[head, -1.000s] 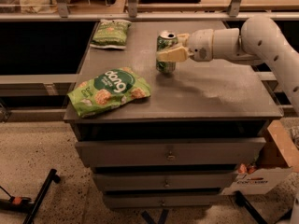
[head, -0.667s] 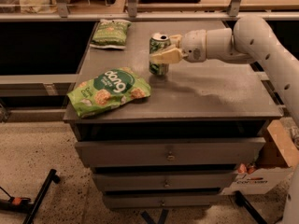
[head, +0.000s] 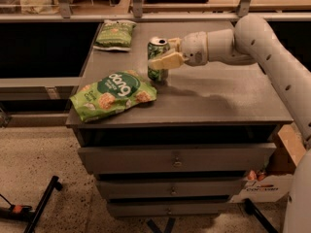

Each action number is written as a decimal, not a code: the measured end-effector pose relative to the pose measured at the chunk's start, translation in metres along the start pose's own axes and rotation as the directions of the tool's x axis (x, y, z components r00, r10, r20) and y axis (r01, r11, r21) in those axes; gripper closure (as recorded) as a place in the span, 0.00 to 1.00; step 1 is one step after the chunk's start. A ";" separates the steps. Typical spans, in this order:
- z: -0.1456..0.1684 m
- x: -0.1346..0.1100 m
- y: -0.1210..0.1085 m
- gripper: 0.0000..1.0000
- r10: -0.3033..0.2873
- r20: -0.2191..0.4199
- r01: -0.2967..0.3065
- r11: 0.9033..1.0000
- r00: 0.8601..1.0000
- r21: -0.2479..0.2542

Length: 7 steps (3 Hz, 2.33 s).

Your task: Move green can near green rice chip bag

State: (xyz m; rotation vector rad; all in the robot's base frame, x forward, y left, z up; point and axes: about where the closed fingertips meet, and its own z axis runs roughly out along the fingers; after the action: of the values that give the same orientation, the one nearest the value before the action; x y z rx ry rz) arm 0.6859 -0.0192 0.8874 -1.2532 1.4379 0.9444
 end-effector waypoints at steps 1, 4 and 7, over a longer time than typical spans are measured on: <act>0.004 0.002 0.004 0.58 -0.015 -0.003 0.015 1.000 1.000 -0.024; 0.003 0.002 0.015 0.00 -0.070 -0.049 0.069 0.997 0.996 -0.033; -0.081 0.001 -0.024 0.00 -0.012 -0.072 0.029 0.973 0.997 0.230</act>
Offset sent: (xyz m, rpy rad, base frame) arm -0.0124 0.0040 -0.0057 -0.0498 -0.0531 0.0537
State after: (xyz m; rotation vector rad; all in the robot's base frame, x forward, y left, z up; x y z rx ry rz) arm 0.6960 -0.1007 0.9061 -1.1353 1.5390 0.7023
